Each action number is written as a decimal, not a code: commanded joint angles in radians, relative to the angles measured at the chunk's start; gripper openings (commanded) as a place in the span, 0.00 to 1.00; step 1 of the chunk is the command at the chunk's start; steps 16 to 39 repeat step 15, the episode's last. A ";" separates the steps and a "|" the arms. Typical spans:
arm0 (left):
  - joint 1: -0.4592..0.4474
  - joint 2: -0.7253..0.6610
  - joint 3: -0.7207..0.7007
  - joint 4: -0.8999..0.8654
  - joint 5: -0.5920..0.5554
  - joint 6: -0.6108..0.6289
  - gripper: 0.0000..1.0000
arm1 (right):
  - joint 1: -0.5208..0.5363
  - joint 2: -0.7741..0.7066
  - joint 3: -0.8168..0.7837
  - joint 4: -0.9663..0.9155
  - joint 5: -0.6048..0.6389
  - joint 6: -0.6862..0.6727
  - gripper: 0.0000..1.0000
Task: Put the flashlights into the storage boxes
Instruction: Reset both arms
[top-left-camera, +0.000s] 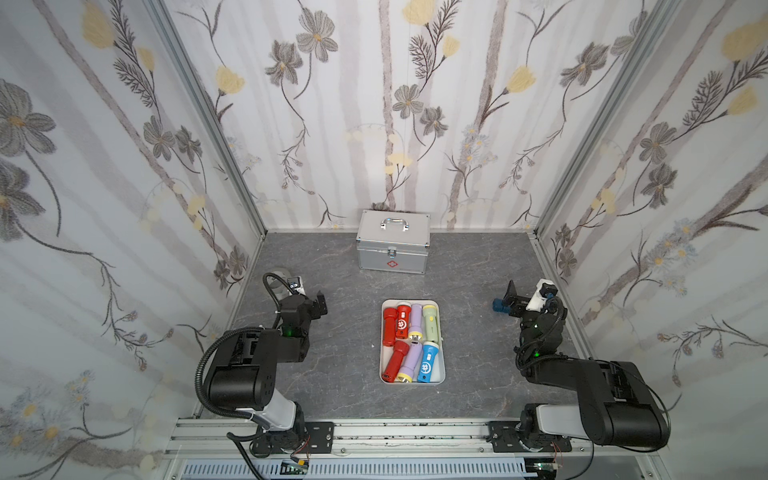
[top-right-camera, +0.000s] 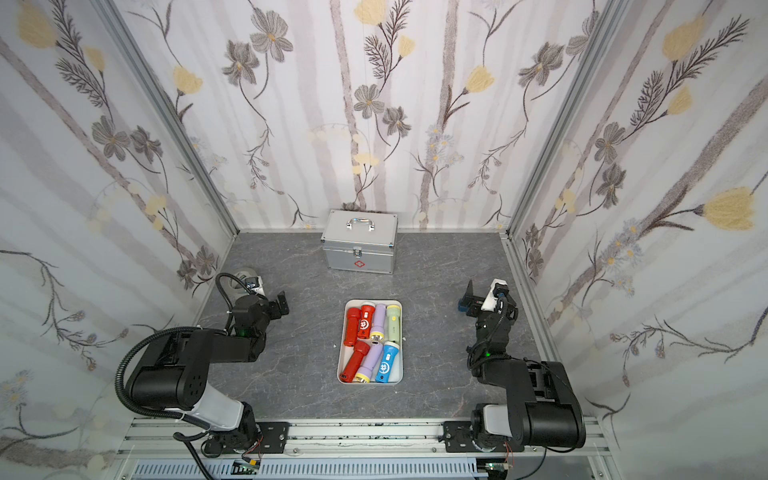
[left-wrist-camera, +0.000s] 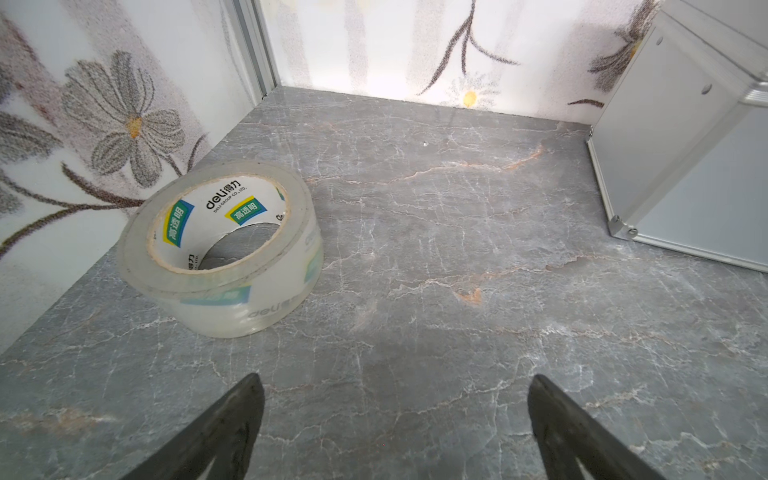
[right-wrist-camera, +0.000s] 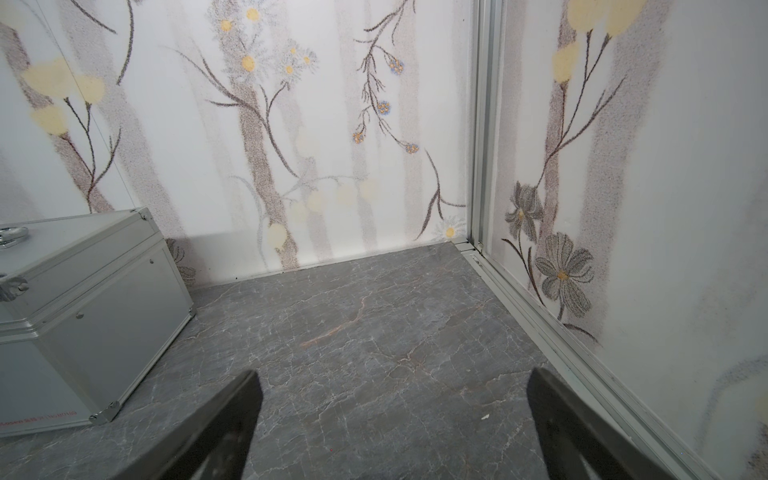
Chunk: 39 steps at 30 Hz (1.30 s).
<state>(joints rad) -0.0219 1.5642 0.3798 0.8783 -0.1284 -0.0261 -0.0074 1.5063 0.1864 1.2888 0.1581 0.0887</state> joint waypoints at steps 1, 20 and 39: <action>-0.001 0.002 0.008 0.036 -0.010 0.003 1.00 | 0.001 0.003 0.004 0.023 -0.008 -0.016 1.00; -0.001 0.002 0.007 0.038 -0.010 0.004 1.00 | 0.004 0.003 0.004 0.024 -0.002 -0.019 1.00; -0.001 0.002 0.007 0.038 -0.010 0.004 1.00 | 0.004 0.003 0.004 0.024 -0.002 -0.019 1.00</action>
